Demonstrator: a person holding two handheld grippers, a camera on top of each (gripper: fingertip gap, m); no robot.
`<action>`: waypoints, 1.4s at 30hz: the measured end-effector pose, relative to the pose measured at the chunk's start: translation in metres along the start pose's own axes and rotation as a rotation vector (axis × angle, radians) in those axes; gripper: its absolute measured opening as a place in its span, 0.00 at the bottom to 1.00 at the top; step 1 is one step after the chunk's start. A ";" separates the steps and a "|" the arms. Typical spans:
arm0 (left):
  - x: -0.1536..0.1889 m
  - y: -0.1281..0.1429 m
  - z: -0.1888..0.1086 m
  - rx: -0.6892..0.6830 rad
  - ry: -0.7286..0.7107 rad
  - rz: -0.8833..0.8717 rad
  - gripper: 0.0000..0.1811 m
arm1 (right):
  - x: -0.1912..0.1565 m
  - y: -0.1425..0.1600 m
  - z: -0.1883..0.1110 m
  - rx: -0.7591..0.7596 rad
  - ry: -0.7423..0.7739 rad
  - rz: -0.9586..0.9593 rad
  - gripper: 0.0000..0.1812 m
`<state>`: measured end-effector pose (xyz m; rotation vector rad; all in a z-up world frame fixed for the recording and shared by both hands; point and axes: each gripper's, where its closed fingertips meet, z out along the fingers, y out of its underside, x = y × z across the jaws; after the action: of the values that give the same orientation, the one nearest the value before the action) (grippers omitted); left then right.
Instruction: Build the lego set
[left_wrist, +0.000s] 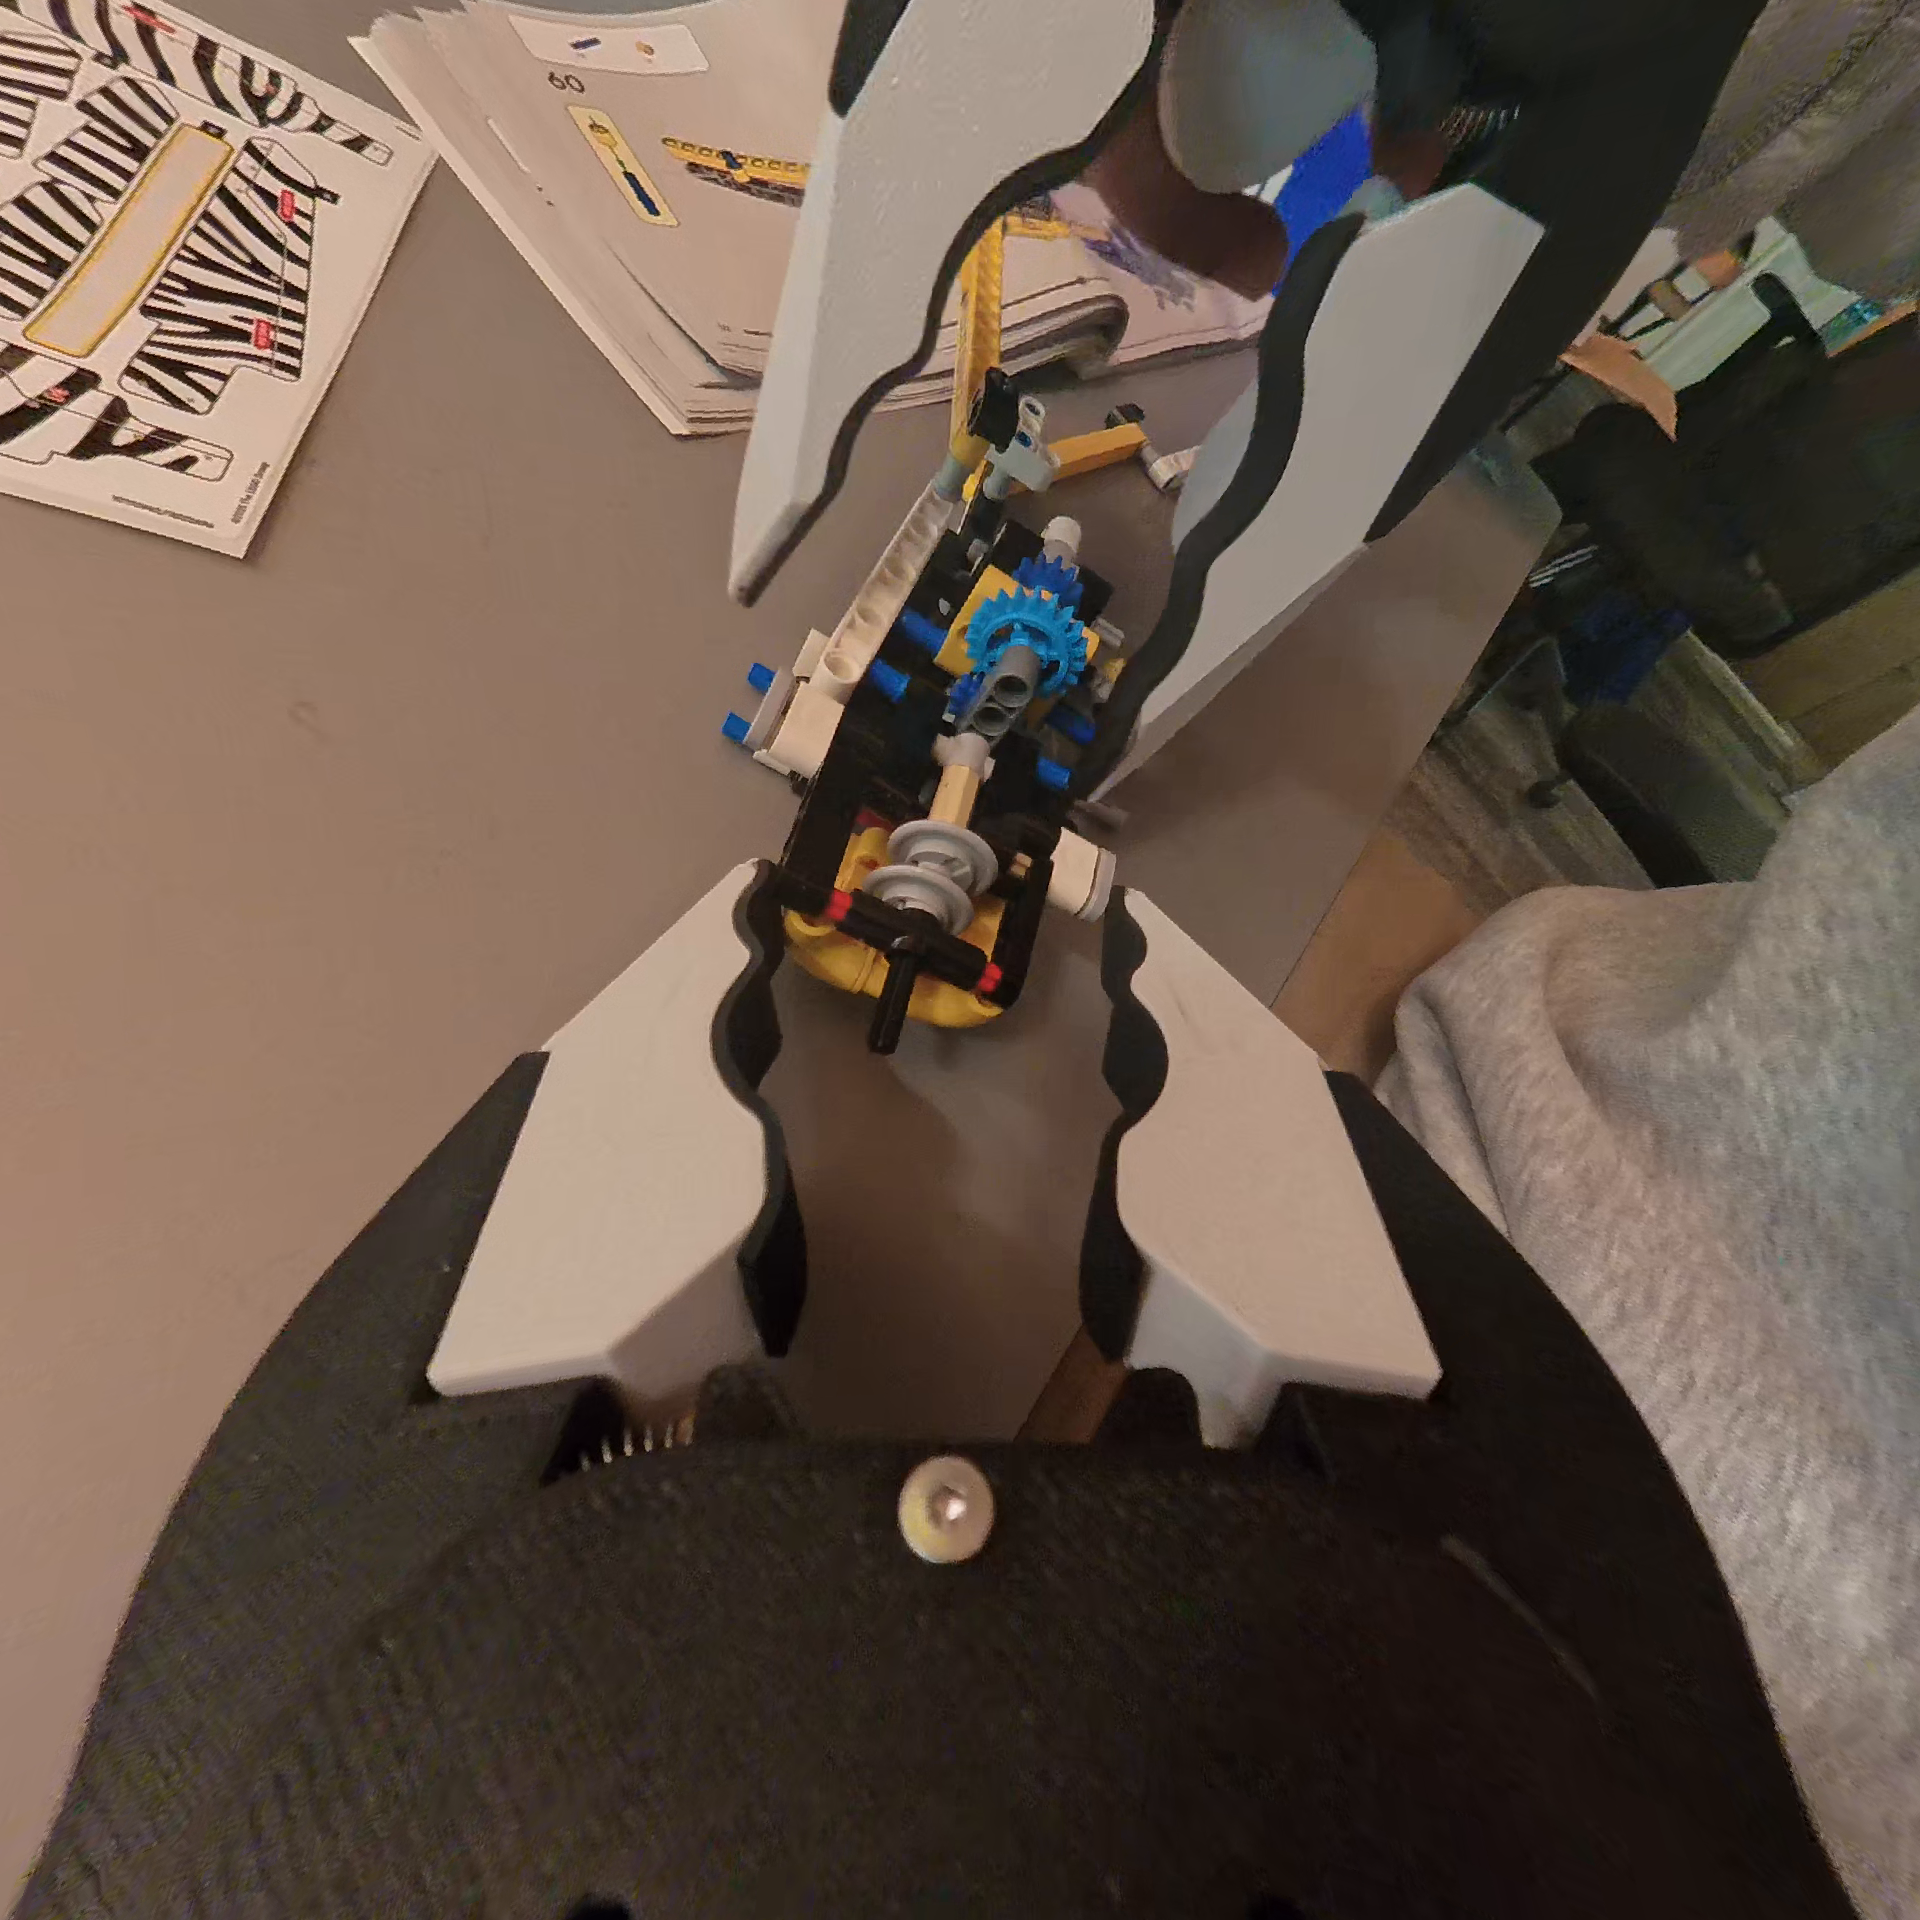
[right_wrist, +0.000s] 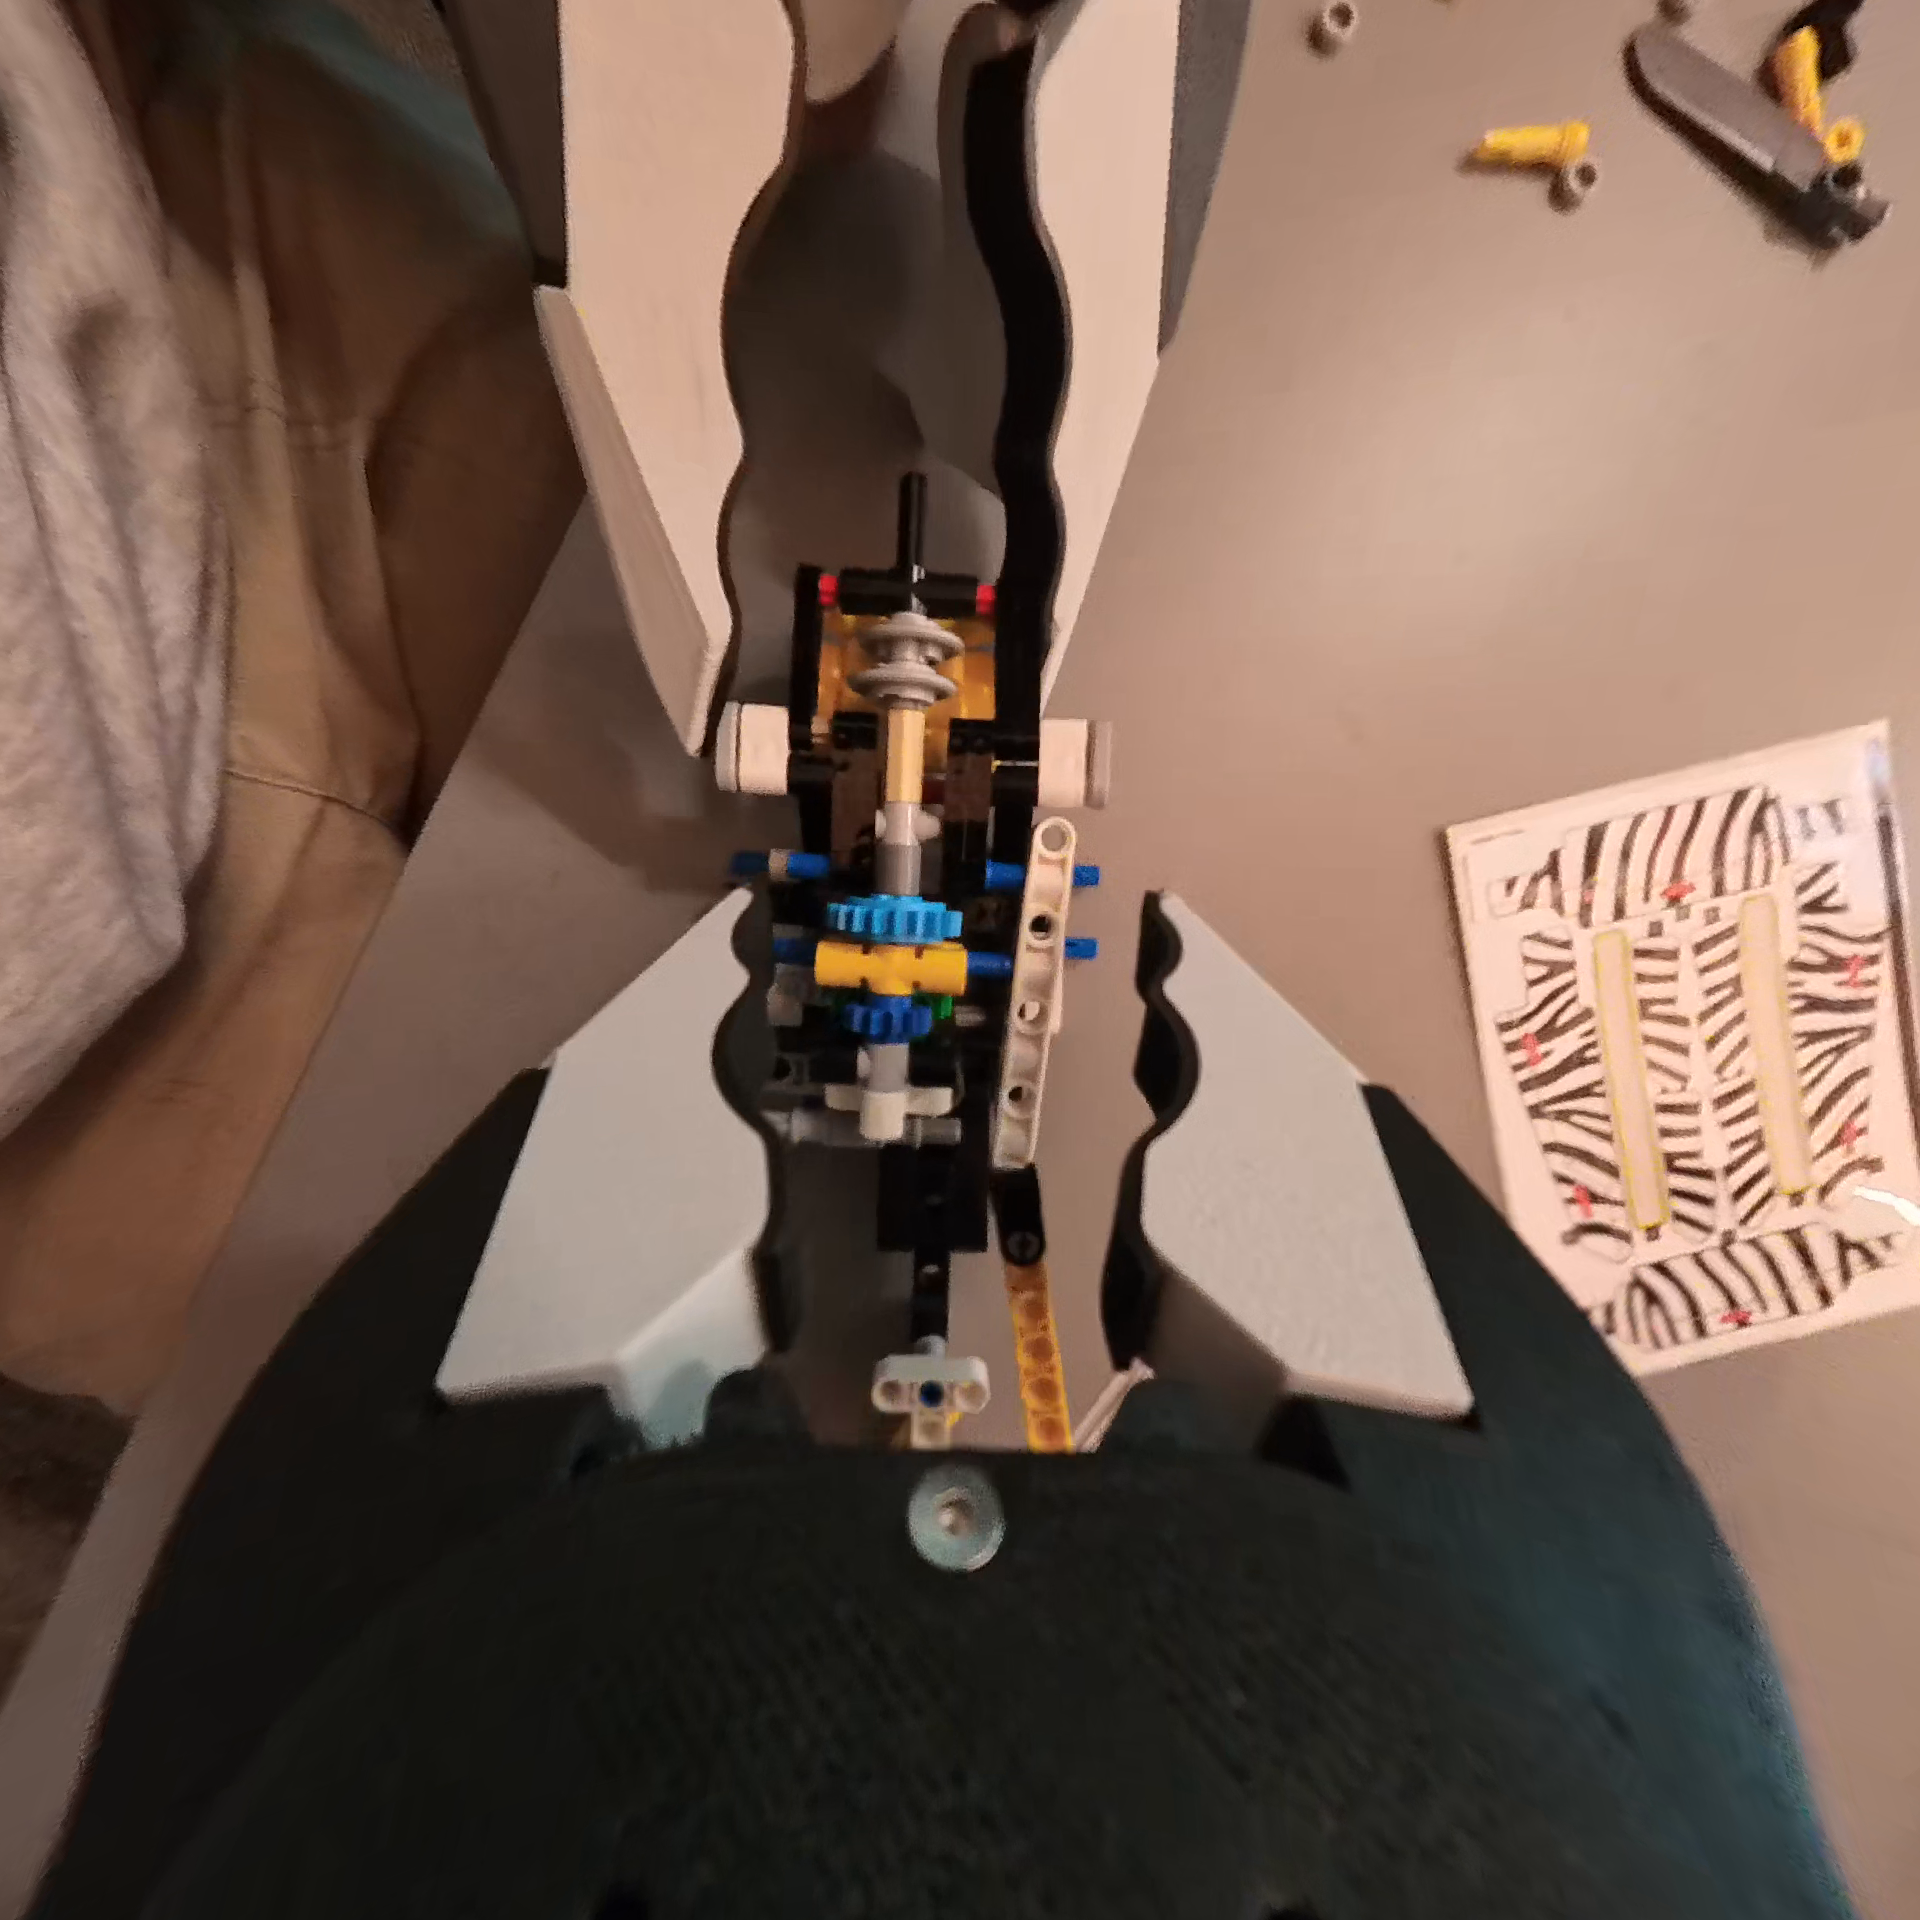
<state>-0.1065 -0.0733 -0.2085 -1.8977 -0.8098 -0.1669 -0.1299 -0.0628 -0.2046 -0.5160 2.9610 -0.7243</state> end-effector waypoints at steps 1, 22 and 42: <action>0.000 0.000 0.000 0.000 0.000 0.000 0.33 | -0.002 0.001 0.000 -0.008 -0.013 0.018 0.38; 0.001 0.000 0.000 0.001 0.007 -0.006 0.33 | -0.005 0.001 0.002 0.016 -0.021 0.040 0.25; 0.001 0.000 0.000 0.002 0.012 -0.009 0.33 | -0.014 0.002 0.002 0.005 -0.004 0.028 0.38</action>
<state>-0.1056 -0.0728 -0.2084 -1.8898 -0.8104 -0.1832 -0.1169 -0.0575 -0.2080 -0.4744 2.9557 -0.7276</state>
